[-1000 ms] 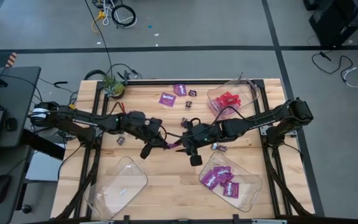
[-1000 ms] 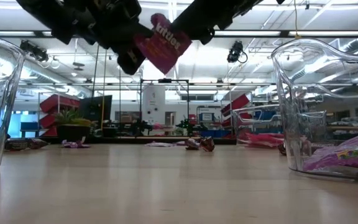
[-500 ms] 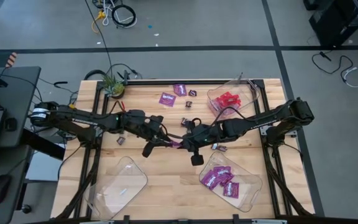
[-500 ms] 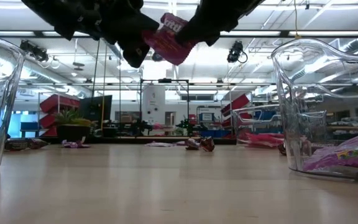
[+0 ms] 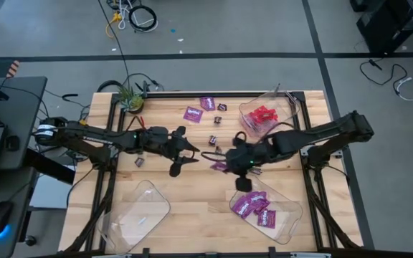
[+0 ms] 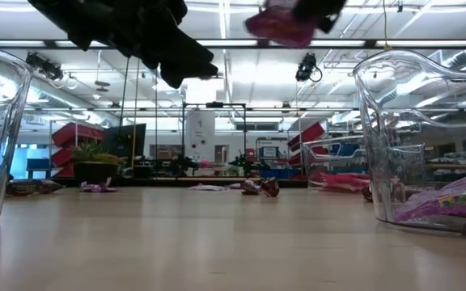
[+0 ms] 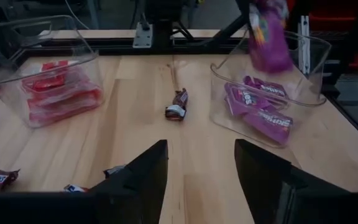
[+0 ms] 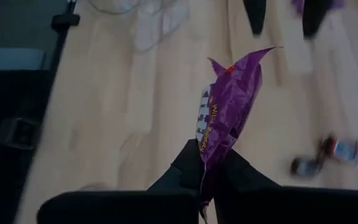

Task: Sort candy
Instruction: Put the violet candy into the bottom right transparent bin

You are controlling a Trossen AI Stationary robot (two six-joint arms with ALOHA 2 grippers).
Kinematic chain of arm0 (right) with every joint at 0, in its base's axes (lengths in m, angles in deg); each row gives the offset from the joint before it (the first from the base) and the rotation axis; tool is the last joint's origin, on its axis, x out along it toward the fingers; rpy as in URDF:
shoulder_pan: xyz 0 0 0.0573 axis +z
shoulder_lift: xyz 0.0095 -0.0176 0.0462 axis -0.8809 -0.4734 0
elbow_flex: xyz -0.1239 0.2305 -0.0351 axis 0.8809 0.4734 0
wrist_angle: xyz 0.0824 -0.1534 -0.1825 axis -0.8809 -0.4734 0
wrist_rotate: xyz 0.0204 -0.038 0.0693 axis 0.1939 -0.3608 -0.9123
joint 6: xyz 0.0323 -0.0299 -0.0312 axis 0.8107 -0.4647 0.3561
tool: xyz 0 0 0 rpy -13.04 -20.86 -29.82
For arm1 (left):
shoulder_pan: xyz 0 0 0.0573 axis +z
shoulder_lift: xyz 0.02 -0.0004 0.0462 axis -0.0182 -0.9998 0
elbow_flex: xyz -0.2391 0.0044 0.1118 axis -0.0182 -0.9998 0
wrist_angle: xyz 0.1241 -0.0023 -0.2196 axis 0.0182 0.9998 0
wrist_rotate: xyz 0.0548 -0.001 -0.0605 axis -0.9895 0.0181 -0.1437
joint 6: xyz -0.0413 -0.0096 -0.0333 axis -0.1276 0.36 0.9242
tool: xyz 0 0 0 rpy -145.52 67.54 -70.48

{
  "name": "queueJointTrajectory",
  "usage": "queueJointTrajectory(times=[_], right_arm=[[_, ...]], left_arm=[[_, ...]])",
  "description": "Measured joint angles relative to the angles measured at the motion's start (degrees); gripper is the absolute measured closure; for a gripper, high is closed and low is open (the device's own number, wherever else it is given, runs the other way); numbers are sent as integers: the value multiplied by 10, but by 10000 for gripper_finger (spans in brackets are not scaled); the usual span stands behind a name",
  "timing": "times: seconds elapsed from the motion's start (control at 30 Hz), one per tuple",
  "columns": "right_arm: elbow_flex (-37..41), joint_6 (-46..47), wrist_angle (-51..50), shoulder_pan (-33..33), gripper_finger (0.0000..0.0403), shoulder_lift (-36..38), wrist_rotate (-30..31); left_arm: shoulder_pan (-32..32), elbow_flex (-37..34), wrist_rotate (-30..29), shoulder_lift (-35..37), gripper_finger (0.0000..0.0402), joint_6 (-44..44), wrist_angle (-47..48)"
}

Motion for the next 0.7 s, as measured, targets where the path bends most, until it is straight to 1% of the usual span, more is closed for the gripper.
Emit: queueJointTrajectory(times=[0.07,0.17,0.3,0.4,0.53,0.63,0.7], right_arm=[[1,40,-34,17,393,15,0],[19,106,-52,46,393,38,-12],[59,200,-74,87,394,56,-21],[102,256,-73,115,394,63,-25],[173,338,-33,142,395,65,-69],[228,382,46,159,395,63,-113],[259,403,104,167,395,63,-131]], left_arm=[[0,0,-1,0,213,-1,0],[0,0,-1,0,213,-1,0],[0,0,-2,0,213,-1,24],[0,0,-2,0,213,0,34],[0,0,-2,0,213,0,37],[1,0,-2,0,213,0,37],[3,0,-2,0,213,0,37]])
